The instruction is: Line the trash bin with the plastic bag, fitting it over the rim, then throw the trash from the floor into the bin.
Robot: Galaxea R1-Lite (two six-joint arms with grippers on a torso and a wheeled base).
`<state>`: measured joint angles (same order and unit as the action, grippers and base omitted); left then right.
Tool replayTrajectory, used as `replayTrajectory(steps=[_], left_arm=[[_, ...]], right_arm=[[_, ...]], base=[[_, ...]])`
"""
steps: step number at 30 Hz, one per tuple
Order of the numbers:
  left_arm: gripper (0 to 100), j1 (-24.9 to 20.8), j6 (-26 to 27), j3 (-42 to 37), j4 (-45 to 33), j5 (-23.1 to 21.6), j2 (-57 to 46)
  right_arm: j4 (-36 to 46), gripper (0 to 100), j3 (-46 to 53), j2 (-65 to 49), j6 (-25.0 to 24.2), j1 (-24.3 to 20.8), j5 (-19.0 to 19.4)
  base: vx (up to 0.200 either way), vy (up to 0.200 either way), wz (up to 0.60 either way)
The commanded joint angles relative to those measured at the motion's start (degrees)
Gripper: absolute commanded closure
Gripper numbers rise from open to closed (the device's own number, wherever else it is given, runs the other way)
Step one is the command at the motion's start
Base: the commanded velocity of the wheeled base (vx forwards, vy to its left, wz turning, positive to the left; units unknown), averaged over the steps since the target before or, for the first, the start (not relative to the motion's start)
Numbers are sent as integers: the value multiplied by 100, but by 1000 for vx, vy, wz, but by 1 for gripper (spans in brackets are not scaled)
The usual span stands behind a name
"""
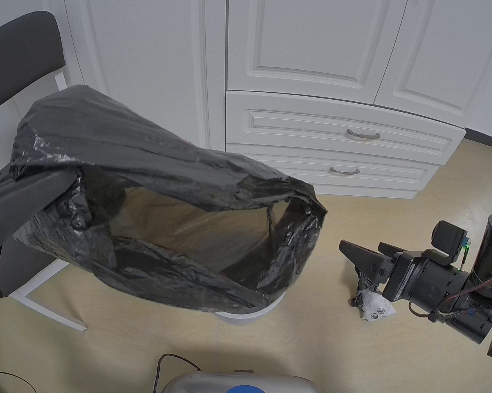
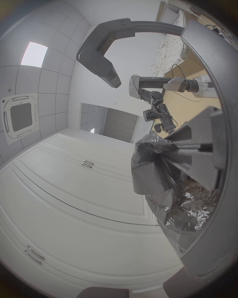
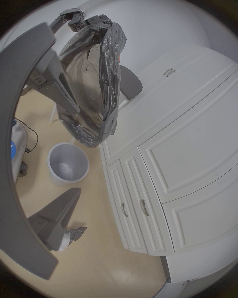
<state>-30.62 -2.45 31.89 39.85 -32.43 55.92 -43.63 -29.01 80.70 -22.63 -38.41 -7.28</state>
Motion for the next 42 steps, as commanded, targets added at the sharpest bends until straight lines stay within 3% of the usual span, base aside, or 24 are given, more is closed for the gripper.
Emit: replayTrajectory(steps=[1, 13, 14, 18, 25, 37, 38, 42], left_arm=[[100, -102, -10, 1, 5, 0, -11], [100, -234, -186, 98, 49, 26, -28], [100, -234, -221, 98, 93, 26, -28], [100, -234, -282, 72, 330, 35, 7], [100, -234, -291, 80, 365, 43, 16], [100, -322, -353, 80, 365, 43, -90], [100, -330, -353, 80, 365, 43, -90], [100, -330, -344, 80, 365, 43, -90]], right_arm=[[4, 0, -8, 60, -31, -26, 25], [12, 0, 80, 95, -58, -123, 95], [12, 100, 106, 77, -58, -140, 95], [109, 100, 212, -28, -40, -281, 156], [329, 100, 353, -239, -5, -290, 640], [329, 100, 388, -151, 21, -501, 640], [320, 0, 405, -142, 21, -553, 640], [320, 0, 405, -151, -23, -650, 649]], base=[[0, 0, 0], [0, 0, 0], [0, 0, 0], [0, 0, 0], [0, 0, 0], [0, 0, 0], [0, 0, 0], [0, 0, 0]])
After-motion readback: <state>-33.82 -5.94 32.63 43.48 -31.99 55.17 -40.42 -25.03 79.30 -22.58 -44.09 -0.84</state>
